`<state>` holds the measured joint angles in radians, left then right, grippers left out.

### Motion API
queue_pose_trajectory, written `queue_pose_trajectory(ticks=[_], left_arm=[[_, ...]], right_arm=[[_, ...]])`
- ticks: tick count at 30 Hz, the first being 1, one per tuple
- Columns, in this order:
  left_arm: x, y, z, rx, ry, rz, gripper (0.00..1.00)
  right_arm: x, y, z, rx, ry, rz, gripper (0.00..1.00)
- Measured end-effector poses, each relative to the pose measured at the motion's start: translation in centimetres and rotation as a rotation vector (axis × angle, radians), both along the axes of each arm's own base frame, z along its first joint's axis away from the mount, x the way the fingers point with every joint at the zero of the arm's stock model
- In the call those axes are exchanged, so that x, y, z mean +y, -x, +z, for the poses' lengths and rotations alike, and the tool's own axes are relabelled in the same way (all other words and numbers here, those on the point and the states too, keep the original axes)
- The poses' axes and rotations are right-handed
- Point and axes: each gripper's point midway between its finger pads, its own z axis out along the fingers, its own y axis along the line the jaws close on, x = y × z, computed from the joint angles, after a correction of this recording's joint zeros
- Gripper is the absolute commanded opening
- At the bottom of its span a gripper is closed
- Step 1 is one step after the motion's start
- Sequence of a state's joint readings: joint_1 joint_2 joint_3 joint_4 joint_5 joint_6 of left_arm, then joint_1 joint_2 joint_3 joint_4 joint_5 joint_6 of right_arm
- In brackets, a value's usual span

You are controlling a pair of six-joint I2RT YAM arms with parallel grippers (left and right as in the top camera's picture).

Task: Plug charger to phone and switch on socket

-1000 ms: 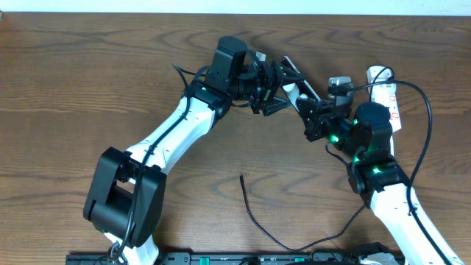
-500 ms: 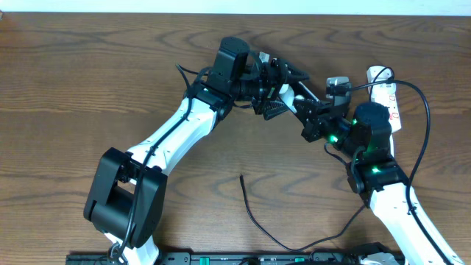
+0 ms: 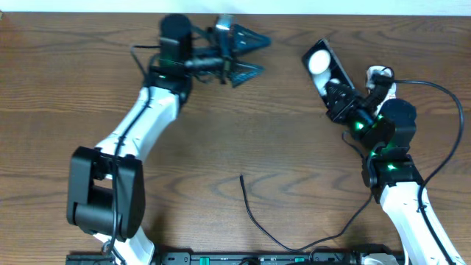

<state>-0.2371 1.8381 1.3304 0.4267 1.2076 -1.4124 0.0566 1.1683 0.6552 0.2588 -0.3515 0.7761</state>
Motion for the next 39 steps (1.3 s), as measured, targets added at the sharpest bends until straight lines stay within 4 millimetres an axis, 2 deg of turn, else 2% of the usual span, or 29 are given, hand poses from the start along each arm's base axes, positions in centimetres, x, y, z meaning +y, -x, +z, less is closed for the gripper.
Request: queue_pose_trajectory(ticks=[4,8,13,16,19,24,32,39], left_arm=[[2.7,-1.3,0.1,-0.007,0.001,0.046,0.92],[5.1,-2.6,0.0,-0.026,-0.004,0.103,0.91],[7.7,-4.3,0.0,-0.043,-0.016,0.192,0.91],[8.2,-4.8,-0.1,-0.051,-0.023,0.227,0.91],[7.7,-4.9,-0.2,-0.054,-0.027,0.234,0.91],[5.7,-4.3,-0.2,-0.055,-0.029,0.204,0.92],[1.2,-2.9,0.6,-0.117,-0.021,0.159,0.91],[-0.4,-3.0,0.6,-0.125,-0.029,0.191,0.91]], right_arm=[[-0.2,-0.5,1.7,0.005,-0.188,-0.053,0.01],[0.5,-0.4,2.5,0.058,-0.381,-0.072,0.01],[3.7,0.3,3.9,0.102,-0.556,-0.009,0.01],[6.1,1.0,4.9,0.114,-0.622,0.055,0.01],[8.1,1.8,5.6,0.122,-0.657,0.109,0.01],[9.8,2.6,5.5,0.162,-0.697,0.133,0.01],[10.0,2.4,5.5,0.189,-0.760,0.091,0.01],[9.6,2.1,5.5,0.232,-0.855,0.047,0.01]])
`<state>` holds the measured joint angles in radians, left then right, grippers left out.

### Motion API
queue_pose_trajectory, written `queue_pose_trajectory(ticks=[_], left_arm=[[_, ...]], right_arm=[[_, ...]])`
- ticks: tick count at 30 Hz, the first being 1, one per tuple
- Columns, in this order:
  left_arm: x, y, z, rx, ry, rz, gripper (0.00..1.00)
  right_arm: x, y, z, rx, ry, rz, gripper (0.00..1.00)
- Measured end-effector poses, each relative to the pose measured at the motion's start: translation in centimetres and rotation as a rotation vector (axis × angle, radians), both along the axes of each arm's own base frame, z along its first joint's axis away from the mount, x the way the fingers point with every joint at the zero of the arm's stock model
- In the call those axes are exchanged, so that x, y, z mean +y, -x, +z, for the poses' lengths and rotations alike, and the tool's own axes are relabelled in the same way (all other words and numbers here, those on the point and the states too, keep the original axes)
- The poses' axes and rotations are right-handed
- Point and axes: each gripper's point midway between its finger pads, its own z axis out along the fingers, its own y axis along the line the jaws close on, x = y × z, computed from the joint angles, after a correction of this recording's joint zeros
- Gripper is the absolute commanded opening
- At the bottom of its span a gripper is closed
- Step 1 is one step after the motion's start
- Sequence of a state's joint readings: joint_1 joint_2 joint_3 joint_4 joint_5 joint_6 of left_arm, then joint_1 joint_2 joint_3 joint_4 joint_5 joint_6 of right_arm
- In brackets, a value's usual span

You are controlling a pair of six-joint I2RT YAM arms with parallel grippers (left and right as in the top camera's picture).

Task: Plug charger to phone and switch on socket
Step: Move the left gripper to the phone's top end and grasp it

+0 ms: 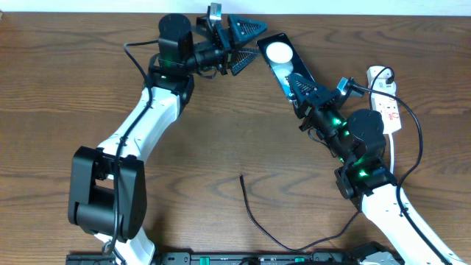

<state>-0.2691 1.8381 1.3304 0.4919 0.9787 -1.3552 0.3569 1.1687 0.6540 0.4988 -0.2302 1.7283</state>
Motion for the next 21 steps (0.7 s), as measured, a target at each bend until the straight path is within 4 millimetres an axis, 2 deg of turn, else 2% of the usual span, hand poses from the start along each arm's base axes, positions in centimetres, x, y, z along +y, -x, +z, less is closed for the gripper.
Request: queue_pose_trajectory(ticks=[10,15,19,21], left_arm=[[-2.5,0.4,-0.1,-0.008,-0.009,0.025,0.92],[-2.9,0.4,-0.1,-0.009,-0.012,0.039,0.91],[-2.8,0.2,-0.1,-0.013,-0.014,0.047,0.78],[-2.8,0.2,-0.1,-0.015,-0.014,0.048,0.68]], right_arm=[[1.5,0.7,0.0,0.026,-0.036,0.034,0.01],[1.7,0.8,-0.1,0.031,-0.035,0.038,0.01],[1.6,0.8,-0.4,0.041,-0.030,0.038,0.01],[1.6,0.8,-0.6,0.049,-0.027,0.037,0.01]])
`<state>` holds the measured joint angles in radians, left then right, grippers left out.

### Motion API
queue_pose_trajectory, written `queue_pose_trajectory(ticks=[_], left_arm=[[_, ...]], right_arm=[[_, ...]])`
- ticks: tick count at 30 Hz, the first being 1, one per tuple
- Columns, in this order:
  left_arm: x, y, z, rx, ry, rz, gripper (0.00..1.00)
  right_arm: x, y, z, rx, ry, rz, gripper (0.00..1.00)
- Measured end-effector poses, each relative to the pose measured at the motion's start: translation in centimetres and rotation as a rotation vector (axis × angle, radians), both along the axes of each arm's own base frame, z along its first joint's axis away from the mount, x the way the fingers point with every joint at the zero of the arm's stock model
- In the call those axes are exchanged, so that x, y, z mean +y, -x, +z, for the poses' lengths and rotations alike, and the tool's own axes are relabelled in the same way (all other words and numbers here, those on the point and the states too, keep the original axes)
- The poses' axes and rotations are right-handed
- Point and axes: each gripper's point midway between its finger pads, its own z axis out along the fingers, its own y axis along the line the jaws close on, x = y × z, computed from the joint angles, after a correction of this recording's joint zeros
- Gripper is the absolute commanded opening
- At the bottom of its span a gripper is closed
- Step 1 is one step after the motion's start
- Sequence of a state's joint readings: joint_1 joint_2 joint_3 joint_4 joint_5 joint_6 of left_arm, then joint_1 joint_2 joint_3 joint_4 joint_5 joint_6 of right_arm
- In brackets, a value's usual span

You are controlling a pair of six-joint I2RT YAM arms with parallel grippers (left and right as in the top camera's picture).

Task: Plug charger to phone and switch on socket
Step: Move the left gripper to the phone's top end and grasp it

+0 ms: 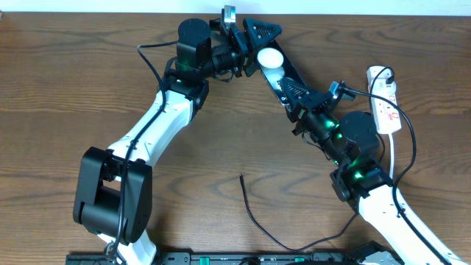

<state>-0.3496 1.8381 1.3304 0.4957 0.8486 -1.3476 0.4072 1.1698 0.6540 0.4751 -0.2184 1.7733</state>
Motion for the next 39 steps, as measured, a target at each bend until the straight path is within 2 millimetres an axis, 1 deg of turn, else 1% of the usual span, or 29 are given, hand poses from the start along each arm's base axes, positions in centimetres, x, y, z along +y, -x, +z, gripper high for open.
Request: queue_pose_trajectory(ticks=[3,5,8,13,16,19,20,23,25,39], left_arm=[[0.0,0.0,0.0,-0.001,-0.001,0.003,0.57],[0.0,-0.1,0.0,0.001,0.000,0.006,0.54],[-0.2,0.0,0.0,0.005,0.000,0.007,0.48],[-0.6,0.2,-0.1,0.013,0.001,0.004,0.34],[-0.8,0.3,-0.2,0.040,0.008,0.008,0.23],[-1.0,0.4,-0.3,0.066,0.015,0.006,0.19],[-1.0,0.4,-0.4,0.075,0.019,0.009,0.14],[-1.0,0.4,-0.4,0.084,0.022,0.010,0.13],[-1.1,0.4,-0.4,0.089,0.024,0.010,0.08],[-1.1,0.4,-0.4,0.101,0.029,0.013,0.07]], right_arm=[[-0.1,0.0,-0.2,0.009,0.003,-0.003,0.02],[-0.1,-0.1,-0.2,0.009,0.003,-0.007,0.02],[-0.1,-0.1,-0.2,0.009,0.002,-0.009,0.02],[-0.2,-0.2,-0.1,0.005,0.000,-0.017,0.02],[-0.3,-0.2,0.0,0.000,-0.001,-0.021,0.01],[-0.4,-0.3,0.1,-0.004,-0.003,-0.026,0.01],[-0.4,-0.3,0.1,-0.005,-0.003,-0.028,0.02],[-0.4,-0.3,0.2,-0.008,-0.005,-0.029,0.02],[-0.4,-0.3,0.3,-0.009,-0.005,-0.029,0.02],[-0.4,-0.3,0.3,-0.009,-0.004,-0.029,0.01]])
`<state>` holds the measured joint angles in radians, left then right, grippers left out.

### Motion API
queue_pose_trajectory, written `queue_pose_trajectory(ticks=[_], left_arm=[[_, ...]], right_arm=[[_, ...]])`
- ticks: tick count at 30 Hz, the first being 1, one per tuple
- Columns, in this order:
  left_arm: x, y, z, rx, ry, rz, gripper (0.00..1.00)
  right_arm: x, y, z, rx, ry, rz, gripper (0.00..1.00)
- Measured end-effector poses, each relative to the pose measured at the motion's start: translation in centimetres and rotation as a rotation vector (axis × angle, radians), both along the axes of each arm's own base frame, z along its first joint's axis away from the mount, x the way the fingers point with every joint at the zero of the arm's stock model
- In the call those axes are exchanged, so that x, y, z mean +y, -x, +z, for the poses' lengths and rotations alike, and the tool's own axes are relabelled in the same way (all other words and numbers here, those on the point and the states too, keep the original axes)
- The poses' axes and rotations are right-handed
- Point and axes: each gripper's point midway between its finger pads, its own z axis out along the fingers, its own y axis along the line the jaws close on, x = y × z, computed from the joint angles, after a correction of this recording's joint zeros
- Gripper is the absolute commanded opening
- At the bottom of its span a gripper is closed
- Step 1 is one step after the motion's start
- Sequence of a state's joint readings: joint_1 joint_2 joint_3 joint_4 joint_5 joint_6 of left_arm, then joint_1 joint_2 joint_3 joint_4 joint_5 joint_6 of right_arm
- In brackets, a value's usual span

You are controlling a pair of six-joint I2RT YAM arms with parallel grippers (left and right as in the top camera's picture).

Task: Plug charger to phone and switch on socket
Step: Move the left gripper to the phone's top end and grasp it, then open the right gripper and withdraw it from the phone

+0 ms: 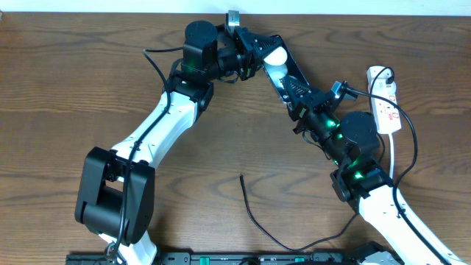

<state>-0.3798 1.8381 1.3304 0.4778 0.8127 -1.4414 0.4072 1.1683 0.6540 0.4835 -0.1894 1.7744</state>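
The black phone (285, 72) with a white round disc (275, 54) on it lies slanted at the far middle of the table. My right gripper (300, 91) is shut on its lower right end. At its upper left end, my left gripper (257, 53) has its fingers drawn in against the phone's edges. The black charger cable (252, 214) lies loose on the table near the front, its free tip (241, 177) pointing away from me. A white socket strip (385, 103) sits at the right edge, behind my right arm.
A black cord (409, 140) loops from the socket strip down around my right arm. The left arm (158, 129) stretches diagonally across the left half of the wooden table (66, 96). A white wall edge runs along the far side.
My left gripper has closed in from open beside the phone's upper end to gripping that end. The phone and my right gripper have barely shifted.
My right gripper held the phone at the far right, near the socket strip, while my left gripper stood open at the far middle. The phone then sat further left, nearer the left gripper. Now both grippers hold it, one at each end.
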Motion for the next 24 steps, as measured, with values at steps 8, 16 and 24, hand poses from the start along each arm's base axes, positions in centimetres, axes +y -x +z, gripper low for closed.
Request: queue_pose_trajectory(ticks=[8,16,24], left_arm=[[-0.2,0.2,0.0,-0.003,0.001,-0.010,0.08],[-0.4,0.5,0.1,-0.003,0.002,-0.023,0.08],[3.2,-1.5,0.1,-0.002,0.005,0.030,0.07]], right_arm=[[0.0,0.0,-0.1,0.006,-0.001,0.000,0.83],[0.0,0.0,-0.2,0.007,0.006,0.000,0.99],[0.0,0.0,-0.3,-0.003,0.022,0.001,0.99]])
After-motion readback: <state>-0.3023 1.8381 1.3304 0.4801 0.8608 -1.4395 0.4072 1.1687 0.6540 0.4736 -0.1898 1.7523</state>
